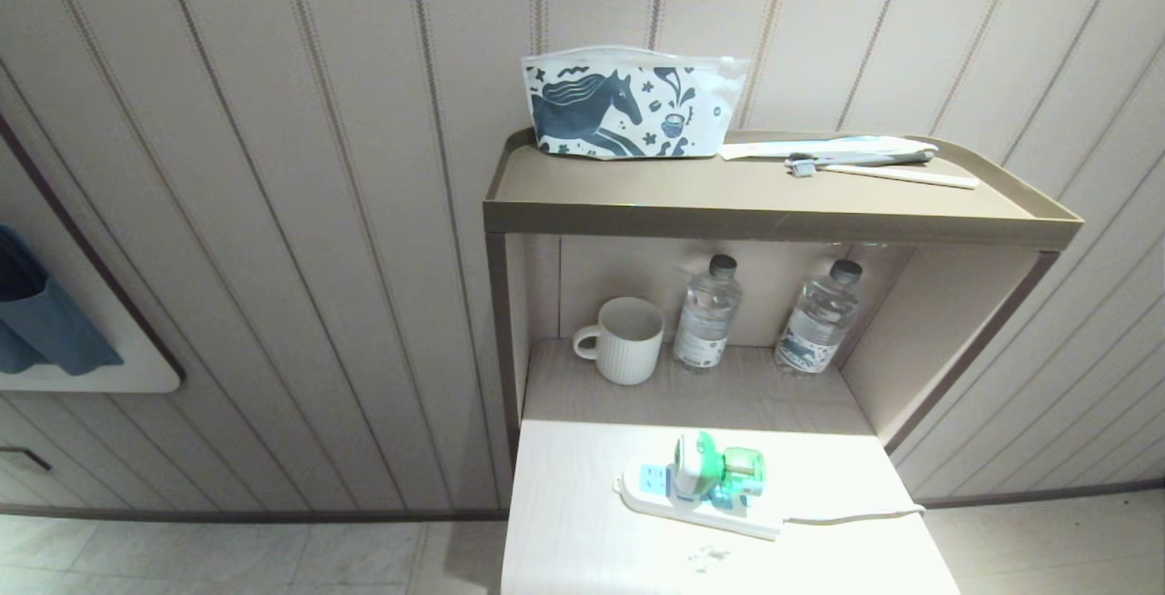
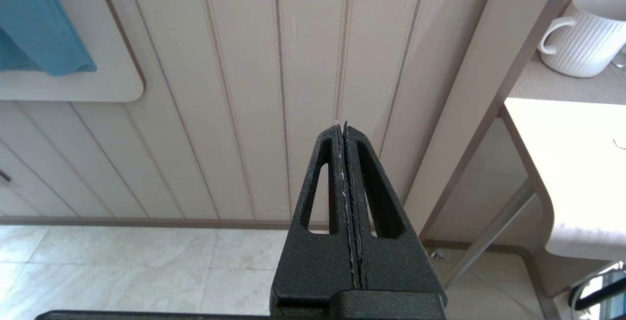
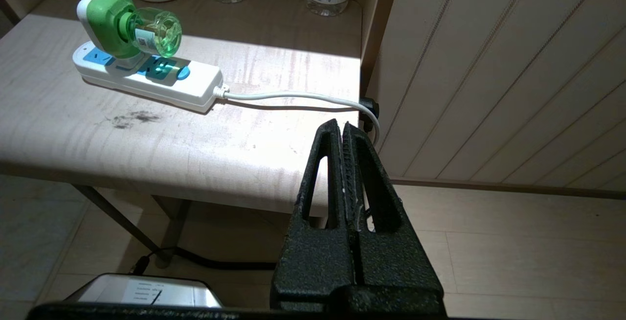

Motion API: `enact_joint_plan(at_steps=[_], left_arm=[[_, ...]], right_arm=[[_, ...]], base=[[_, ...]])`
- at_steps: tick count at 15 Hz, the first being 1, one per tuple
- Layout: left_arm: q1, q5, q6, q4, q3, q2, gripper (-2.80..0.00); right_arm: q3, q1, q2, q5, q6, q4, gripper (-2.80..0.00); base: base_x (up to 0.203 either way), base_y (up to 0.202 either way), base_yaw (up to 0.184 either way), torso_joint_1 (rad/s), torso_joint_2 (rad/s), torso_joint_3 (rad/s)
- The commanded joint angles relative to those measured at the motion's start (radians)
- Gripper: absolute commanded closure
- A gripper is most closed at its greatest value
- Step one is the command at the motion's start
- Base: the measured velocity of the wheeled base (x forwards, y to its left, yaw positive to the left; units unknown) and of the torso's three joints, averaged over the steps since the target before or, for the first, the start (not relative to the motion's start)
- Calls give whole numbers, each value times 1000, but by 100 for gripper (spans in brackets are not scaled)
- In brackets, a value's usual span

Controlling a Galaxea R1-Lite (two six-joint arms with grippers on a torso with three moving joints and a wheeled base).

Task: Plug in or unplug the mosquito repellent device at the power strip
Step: Hold the socket with your left hand and unplug it with your right hand

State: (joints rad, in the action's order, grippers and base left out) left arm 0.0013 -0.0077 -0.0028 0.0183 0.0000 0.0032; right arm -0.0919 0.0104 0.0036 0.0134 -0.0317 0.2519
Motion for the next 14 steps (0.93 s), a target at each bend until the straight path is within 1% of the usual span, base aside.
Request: enact_joint_plan(at_steps=[1,14], left_arm=[[-1,0,0,0,0,0,0],[0,0,0,0,0,0,0]], right_arm=[[0,0,3,0,-1,1,0],[0,-1,1,0,-1,1,0]], base=[[0,0,0,0,0,0],[0,0,0,0,0,0]])
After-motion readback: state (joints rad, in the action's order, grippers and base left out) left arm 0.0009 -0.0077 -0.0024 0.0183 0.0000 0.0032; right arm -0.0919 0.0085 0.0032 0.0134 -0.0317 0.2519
